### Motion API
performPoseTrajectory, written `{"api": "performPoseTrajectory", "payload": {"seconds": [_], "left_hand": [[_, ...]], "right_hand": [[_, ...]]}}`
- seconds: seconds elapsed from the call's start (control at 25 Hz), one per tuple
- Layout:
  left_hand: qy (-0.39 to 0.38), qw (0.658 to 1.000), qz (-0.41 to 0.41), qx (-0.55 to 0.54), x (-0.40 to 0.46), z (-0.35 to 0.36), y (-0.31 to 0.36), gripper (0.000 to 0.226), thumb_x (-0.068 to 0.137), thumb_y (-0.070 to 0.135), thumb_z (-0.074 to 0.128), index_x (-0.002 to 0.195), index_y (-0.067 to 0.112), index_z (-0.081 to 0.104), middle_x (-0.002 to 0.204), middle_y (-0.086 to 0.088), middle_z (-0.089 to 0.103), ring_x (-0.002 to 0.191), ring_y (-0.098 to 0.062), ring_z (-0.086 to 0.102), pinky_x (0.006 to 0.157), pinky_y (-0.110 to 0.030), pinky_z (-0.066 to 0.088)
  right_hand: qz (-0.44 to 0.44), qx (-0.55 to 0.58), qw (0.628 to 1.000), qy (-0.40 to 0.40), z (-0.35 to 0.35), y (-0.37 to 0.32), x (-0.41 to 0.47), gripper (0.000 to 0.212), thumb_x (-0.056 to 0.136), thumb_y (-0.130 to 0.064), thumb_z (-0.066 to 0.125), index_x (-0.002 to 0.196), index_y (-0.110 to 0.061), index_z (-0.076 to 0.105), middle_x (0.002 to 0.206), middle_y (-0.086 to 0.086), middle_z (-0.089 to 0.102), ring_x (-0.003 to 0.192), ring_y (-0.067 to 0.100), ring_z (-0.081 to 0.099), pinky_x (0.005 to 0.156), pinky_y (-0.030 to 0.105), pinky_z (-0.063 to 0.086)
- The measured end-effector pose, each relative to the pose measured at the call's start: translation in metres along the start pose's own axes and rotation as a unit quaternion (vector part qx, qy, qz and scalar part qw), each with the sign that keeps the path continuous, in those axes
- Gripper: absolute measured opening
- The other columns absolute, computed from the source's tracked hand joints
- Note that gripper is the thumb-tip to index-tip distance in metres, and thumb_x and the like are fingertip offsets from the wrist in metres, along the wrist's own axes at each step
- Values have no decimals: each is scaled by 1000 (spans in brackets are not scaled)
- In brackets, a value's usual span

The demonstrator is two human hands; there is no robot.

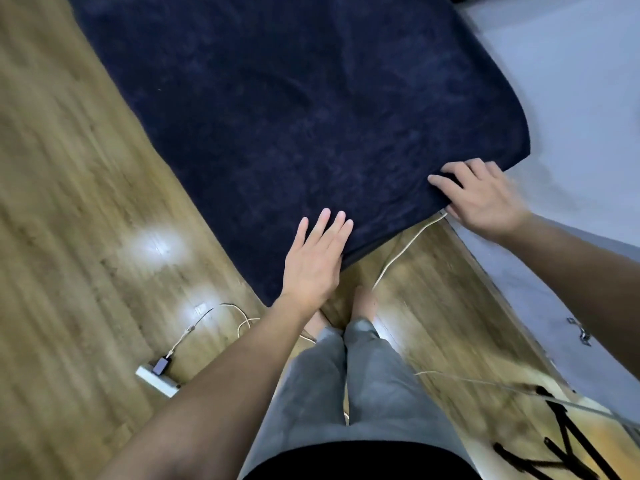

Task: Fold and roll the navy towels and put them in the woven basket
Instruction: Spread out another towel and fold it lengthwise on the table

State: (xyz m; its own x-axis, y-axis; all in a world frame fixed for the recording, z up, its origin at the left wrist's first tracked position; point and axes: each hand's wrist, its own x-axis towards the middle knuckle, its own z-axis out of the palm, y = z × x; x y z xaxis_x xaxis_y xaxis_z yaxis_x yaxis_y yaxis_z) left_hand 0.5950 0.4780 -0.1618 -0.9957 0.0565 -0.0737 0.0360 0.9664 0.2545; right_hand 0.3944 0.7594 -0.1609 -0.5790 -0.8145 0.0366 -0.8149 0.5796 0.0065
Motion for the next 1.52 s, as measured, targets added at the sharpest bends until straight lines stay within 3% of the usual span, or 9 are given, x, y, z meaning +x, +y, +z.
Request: {"api": "performPoseTrajectory", "payload": {"seconds": [0.12,0.24,0.4,0.52,0.68,0.92,1.12,1.36,1.52], "left_hand": [[23,1000,-4,3,-12,1,-12,44,104,30,42,143,13,53,153,-4,50,147,-28,39,120,-53,30],[26,997,-35,-57,-24,1,-16,50,107,42,36,145,14,53,158,-3,43,152,-25,27,125,-53,18],[69,959,-249,-118,-40,0,-13,65,104,53,35,157,16,34,167,-4,22,157,-26,7,125,-52,1],[118,849,-471,-208,-49,1,-10,85,95,61,53,161,23,16,170,-3,7,157,-26,4,123,-56,5],[221,660,-561,-449,-60,10,-7,120,70,72,72,161,22,12,161,0,34,146,-16,37,122,-43,30],[65,449,-653,-606,-79,1,-4,132,49,101,55,157,32,23,145,5,52,117,-30,63,91,-68,50],[104,342,-645,-675,-61,-9,-2,94,73,95,40,130,23,58,123,-2,67,108,-26,64,102,-51,49],[284,306,-655,-630,-61,-9,2,40,96,50,60,129,29,60,117,9,72,88,-12,68,64,-28,50],[358,244,-619,-656,-64,-25,0,13,100,30,58,104,19,66,102,6,75,88,-13,72,66,-29,53]], "right_hand": [[9,34,999,-27,-5,6,-1,59,80,-15,79,133,-10,55,128,17,55,102,41,50,77,51,46],[29,57,996,-55,-10,9,-4,63,90,-59,59,136,-16,53,135,15,50,110,42,48,86,56,47],[241,195,949,-52,-9,7,-14,63,96,-59,50,146,-21,47,153,11,35,136,38,32,114,52,28],[407,270,873,-18,-4,27,-2,62,100,-46,53,151,-13,38,158,16,30,144,38,28,119,48,24],[516,393,761,19,-1,53,5,76,90,-46,65,152,-13,35,152,7,43,137,25,45,114,36,37],[593,552,584,44,-4,77,21,76,87,-34,76,150,-19,36,129,-4,50,105,25,64,86,40,59],[623,585,519,22,0,80,25,43,86,-37,77,120,-21,57,103,-3,69,81,17,68,68,33,58],[616,608,493,92,-3,83,31,39,85,-28,73,122,-26,64,110,-4,74,81,20,71,46,24,48],[572,648,488,123,-32,67,36,29,94,-22,67,123,-22,64,108,-2,75,79,20,72,50,28,53]]}}
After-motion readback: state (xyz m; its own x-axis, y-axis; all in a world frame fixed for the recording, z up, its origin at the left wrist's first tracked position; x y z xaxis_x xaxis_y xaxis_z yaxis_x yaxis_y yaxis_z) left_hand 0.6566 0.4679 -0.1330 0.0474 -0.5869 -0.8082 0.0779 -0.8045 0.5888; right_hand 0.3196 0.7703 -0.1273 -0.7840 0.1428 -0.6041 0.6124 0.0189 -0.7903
